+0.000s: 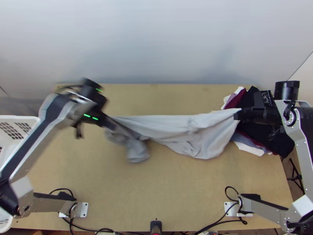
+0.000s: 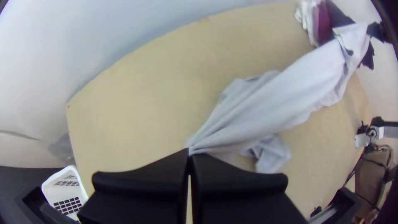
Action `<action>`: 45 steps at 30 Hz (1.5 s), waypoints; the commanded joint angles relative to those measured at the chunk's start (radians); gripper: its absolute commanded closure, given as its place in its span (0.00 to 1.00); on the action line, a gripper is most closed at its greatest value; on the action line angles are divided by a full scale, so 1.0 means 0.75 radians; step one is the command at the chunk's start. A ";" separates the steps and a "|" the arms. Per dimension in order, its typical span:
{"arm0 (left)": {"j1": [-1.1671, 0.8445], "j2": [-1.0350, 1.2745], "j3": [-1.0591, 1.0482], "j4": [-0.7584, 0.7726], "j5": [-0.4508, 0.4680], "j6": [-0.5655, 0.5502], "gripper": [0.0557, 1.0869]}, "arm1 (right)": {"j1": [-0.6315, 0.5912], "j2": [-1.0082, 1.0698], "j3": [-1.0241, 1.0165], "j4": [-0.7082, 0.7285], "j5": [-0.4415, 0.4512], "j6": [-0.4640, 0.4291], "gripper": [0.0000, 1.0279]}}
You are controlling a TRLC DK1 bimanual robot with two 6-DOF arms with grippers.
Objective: Fold the t-shirt
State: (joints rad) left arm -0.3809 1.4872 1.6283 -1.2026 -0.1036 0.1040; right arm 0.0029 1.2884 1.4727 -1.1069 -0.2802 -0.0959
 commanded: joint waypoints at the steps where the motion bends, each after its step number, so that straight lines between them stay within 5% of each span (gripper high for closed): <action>1: 0.487 -0.122 0.181 -0.086 0.159 0.131 0.96 | 0.158 -0.012 0.121 -0.070 -0.001 0.077 0.97; 12: 0.786 -0.036 0.383 -0.086 0.361 0.129 0.96 | 0.184 -0.055 0.262 -0.097 -0.007 0.189 0.97; 21: 0.449 0.193 0.116 0.178 0.371 0.148 0.96 | 0.139 -0.145 -0.084 -0.032 -0.005 0.179 0.97; 29: 0.320 0.672 0.383 0.389 0.296 0.185 0.95 | 0.092 -0.178 -0.219 0.036 -0.003 0.148 0.97; 31: 0.283 0.768 0.478 0.374 0.246 0.180 0.69 | 0.070 -0.178 -0.237 0.058 -0.001 0.118 0.97; 34: 0.207 0.895 0.615 0.256 0.001 0.187 0.38 | 0.045 -0.157 -0.243 0.087 0.001 0.114 0.97; 37: 0.195 0.866 0.586 0.276 -0.009 0.150 0.04 | 0.043 -0.145 -0.252 0.093 0.001 0.105 0.97; 45: 0.181 0.604 0.414 0.237 0.017 0.176 0.04 | 0.051 -0.145 -0.299 0.099 0.001 0.083 0.97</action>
State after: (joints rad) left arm -0.2146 2.0472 2.0132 -0.9909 -0.0772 0.2100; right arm 0.0444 1.1759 1.2755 -1.0389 -0.2779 -0.0235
